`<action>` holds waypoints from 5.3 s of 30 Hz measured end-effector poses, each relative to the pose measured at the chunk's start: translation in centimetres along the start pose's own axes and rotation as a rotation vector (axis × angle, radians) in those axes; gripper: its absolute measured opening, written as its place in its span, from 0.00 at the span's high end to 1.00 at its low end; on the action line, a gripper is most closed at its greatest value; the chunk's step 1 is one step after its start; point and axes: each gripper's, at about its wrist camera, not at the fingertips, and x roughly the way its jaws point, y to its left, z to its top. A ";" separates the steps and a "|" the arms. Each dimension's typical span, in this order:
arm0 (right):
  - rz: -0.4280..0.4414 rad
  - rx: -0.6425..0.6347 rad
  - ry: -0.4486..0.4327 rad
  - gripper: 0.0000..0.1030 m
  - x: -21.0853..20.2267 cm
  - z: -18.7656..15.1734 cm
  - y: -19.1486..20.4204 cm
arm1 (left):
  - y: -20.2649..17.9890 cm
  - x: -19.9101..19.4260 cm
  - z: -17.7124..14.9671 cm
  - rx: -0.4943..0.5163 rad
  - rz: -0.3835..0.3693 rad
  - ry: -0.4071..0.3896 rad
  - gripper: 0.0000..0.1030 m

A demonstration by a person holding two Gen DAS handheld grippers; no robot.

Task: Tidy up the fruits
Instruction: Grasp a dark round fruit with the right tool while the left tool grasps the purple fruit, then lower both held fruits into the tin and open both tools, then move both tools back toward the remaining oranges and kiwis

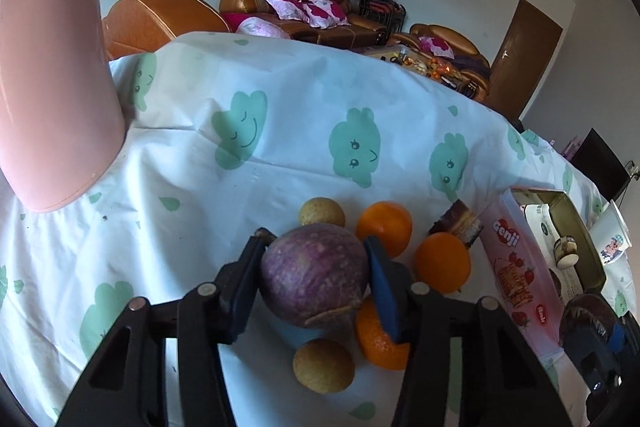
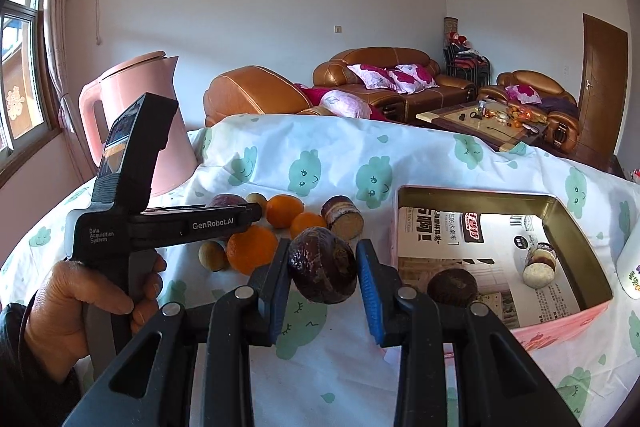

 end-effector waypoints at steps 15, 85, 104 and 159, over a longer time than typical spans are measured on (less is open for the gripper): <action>-0.057 -0.022 -0.137 0.67 -2.3 0.3 0.2 | -0.8 -7.1 -0.8 -0.013 0.147 -0.299 0.49; -0.219 0.276 -0.181 0.22 -5.6 -0.7 -18.9 | -23.0 -4.2 -4.7 0.347 0.061 -0.299 0.00; -0.390 0.372 -0.227 0.20 -6.8 -2.2 -19.9 | -19.1 -6.5 -5.0 0.285 0.123 -0.346 0.00; -0.183 0.133 -0.097 0.20 -1.0 -0.8 -0.1 | 3.9 -7.5 -0.1 -0.024 0.334 -0.255 0.00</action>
